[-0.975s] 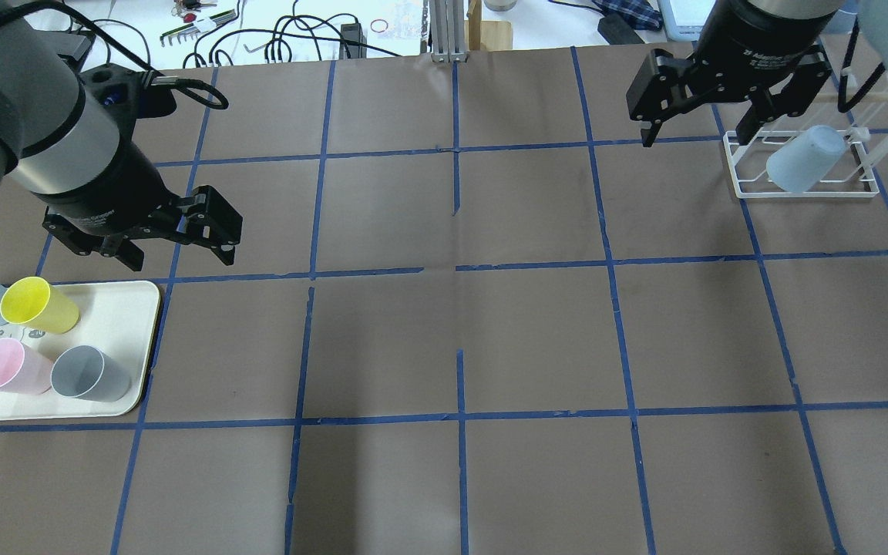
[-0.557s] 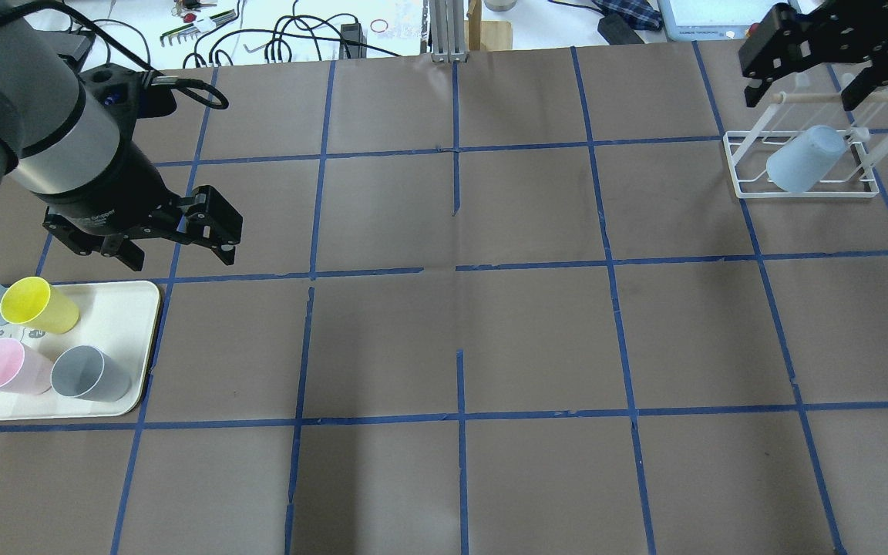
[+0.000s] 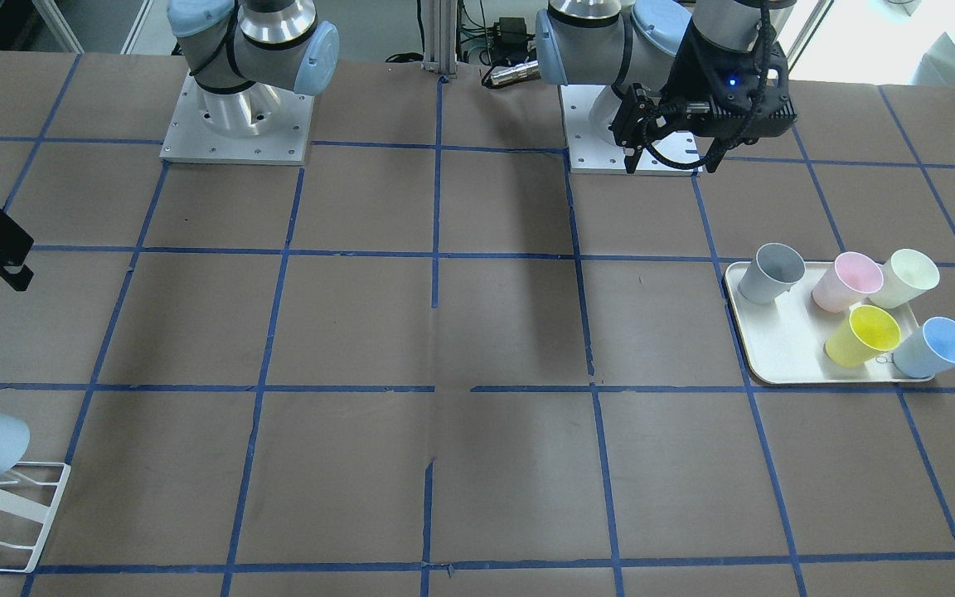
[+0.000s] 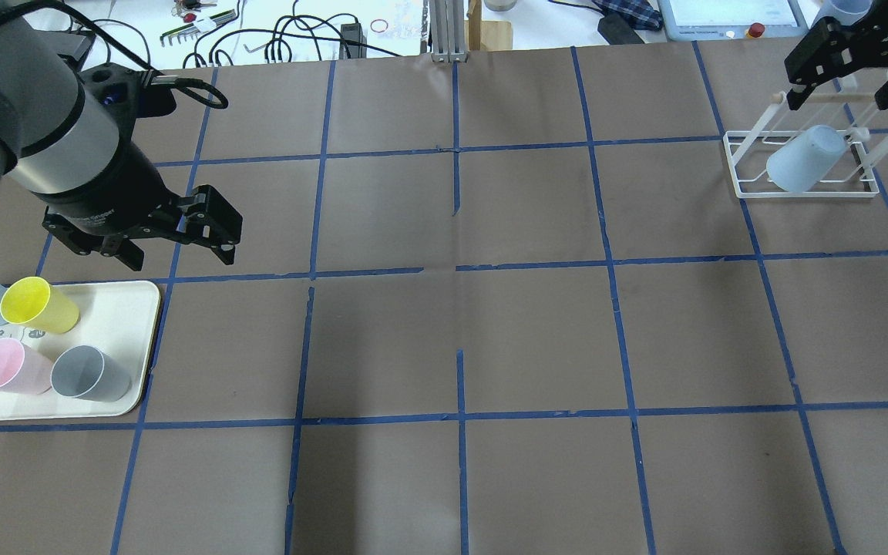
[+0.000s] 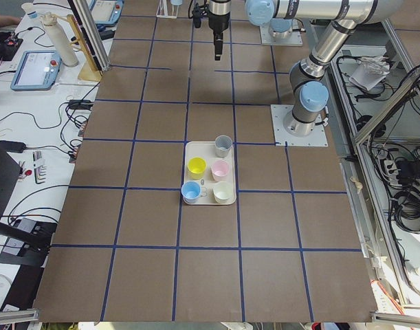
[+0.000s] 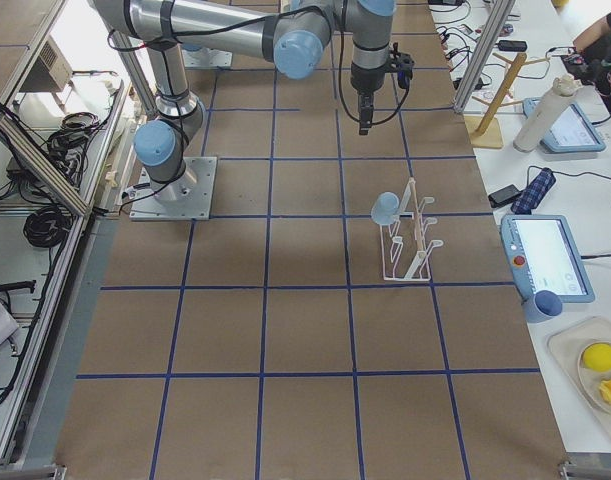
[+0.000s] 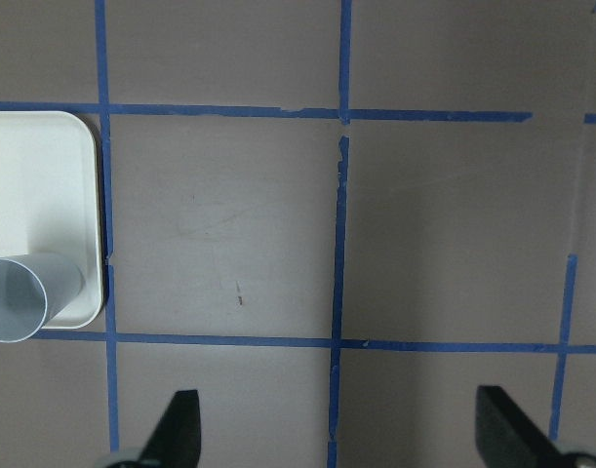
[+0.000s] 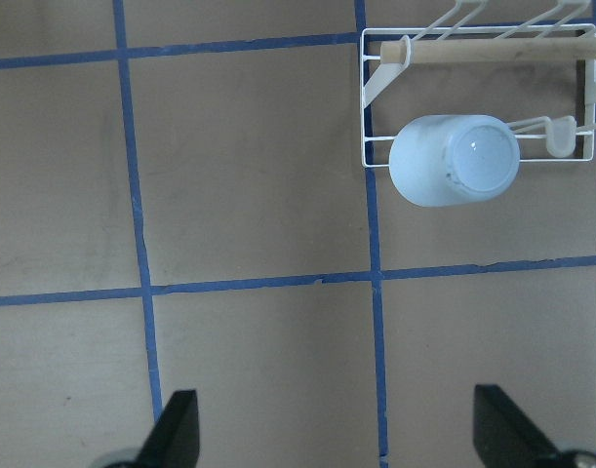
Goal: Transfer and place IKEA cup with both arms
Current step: 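Lower the right gripper over the light blue cup on the rack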
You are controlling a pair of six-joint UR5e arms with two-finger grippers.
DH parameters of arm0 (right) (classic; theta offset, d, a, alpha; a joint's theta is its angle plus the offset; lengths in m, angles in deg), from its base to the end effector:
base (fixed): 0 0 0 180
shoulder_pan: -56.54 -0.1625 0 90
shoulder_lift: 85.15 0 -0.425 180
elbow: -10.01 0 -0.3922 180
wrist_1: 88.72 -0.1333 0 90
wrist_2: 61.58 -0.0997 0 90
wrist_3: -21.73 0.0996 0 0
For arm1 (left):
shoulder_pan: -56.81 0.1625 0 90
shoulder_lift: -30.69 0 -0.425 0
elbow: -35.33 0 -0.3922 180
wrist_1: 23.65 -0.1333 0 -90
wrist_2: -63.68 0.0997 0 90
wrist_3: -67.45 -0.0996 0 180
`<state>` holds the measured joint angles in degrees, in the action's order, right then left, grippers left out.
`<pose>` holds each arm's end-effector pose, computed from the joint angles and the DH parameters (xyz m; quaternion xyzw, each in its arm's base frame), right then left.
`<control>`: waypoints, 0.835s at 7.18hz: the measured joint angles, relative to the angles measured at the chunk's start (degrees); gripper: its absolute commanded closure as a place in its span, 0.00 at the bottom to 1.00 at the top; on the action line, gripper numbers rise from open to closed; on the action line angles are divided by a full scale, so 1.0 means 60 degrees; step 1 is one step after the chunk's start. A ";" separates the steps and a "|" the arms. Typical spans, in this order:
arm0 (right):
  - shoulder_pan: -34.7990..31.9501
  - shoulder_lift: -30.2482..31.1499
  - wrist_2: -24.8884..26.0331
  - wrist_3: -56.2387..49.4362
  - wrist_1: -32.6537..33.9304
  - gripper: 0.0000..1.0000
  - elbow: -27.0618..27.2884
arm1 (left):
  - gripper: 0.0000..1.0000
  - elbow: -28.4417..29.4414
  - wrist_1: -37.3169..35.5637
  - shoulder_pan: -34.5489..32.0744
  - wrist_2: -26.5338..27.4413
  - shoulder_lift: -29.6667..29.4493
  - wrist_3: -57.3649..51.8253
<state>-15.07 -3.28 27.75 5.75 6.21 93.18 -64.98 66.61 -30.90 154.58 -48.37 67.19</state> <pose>-0.0484 -0.5719 0.4812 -0.0208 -0.9993 0.0320 0.0038 -0.1152 -0.4168 0.4851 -0.0177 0.9998 -0.0031 0.0079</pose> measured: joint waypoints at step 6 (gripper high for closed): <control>0.1194 -0.1936 -0.0418 -0.4902 0.2050 0.00 0.0061 | 0.00 -0.0005 -0.0004 0.0000 -0.0004 0.0008 0.0037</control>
<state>-7.90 -14.90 25.24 -23.66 18.51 93.55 -65.01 66.58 -30.90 154.56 -48.33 67.41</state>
